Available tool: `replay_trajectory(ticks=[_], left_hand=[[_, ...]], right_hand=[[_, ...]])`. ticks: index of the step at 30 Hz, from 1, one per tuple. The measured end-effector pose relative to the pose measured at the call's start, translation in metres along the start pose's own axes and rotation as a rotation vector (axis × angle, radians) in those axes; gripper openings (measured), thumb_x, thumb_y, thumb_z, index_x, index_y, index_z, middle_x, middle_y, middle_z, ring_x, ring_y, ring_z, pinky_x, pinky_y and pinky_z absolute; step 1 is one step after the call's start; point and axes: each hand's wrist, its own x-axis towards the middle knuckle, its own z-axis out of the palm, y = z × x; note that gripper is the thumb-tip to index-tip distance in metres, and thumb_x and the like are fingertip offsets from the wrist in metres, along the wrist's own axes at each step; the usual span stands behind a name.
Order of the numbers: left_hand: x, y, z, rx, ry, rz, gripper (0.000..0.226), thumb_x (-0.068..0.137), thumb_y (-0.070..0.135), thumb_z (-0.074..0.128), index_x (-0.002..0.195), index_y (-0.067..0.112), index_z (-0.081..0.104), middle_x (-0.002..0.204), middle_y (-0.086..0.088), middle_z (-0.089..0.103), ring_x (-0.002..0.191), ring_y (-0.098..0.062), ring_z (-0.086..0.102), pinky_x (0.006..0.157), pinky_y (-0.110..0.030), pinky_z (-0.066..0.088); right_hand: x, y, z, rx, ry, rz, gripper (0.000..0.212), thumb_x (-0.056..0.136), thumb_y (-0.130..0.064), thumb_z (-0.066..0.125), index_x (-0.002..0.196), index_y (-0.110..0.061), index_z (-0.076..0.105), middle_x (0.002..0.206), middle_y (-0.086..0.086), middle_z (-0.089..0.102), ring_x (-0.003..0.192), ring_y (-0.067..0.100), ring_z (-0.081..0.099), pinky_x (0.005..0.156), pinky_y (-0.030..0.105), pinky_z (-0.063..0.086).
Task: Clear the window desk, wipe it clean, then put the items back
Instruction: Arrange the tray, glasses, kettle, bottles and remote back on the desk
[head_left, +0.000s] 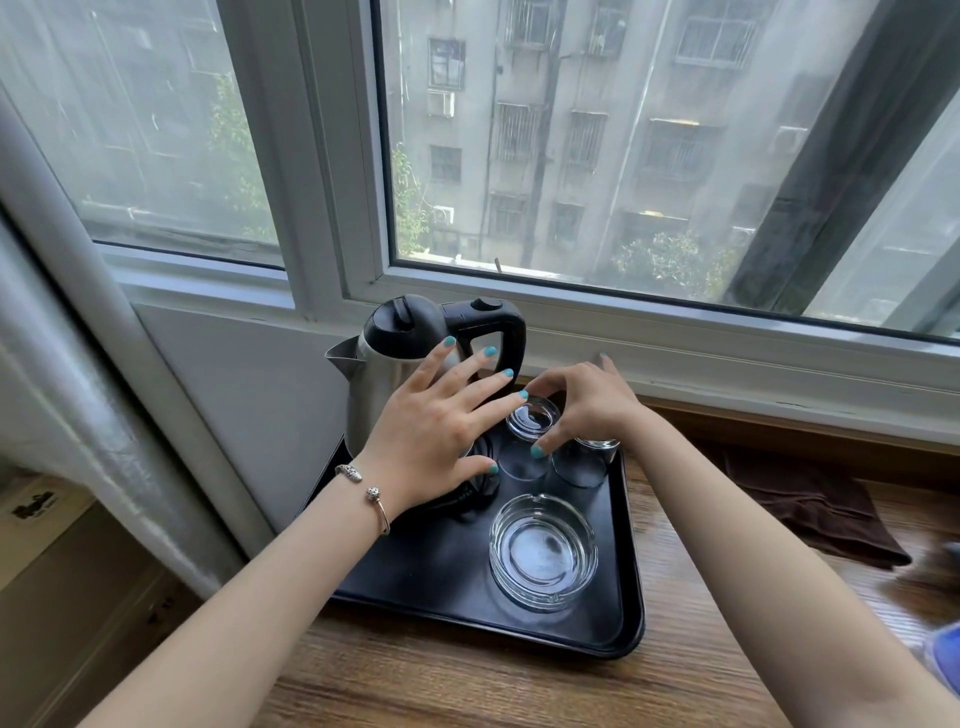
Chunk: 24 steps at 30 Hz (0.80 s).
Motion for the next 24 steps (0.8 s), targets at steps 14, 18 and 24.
replay_trajectory(ticks=[14,18,24], left_hand=[[0.003,0.038,0.029,-0.422,-0.199,-0.127,0.074,0.083,0.035,0.071,0.147,0.018,0.037,0.155,-0.002,0.032,0.145,-0.017,0.026,0.117,-0.021,0.009],[0.000,0.046,0.047,-0.434,-0.302,-0.140,0.082,0.087,0.043,0.064,0.153,0.021,0.019,0.160,0.003,0.017,0.147,-0.010,0.013,0.114,-0.014,0.000],[-0.003,0.053,0.059,-0.420,-0.355,-0.147,0.080,0.094,0.046,0.052,0.154,0.018,0.006,0.162,0.002,0.002,0.149,-0.009,-0.001,0.119,-0.023,-0.002]], right_hand=[[-0.016,0.006,0.003,0.174,0.001,-0.019,0.083,0.056,-0.044,0.090,0.131,-0.041,0.055,0.123,-0.020,0.064,0.122,0.006,0.054,0.115,0.049,0.029],[-0.019,0.009,0.001,0.206,0.009,-0.019,0.082,0.057,-0.044,0.090,0.130,-0.044,0.054,0.123,-0.021,0.064,0.114,0.003,0.056,0.114,0.051,0.030],[-0.023,0.015,0.007,0.197,0.038,-0.018,0.082,0.058,-0.049,0.088,0.131,-0.046,0.052,0.126,-0.022,0.061,0.112,0.000,0.054,0.117,0.054,0.021]])
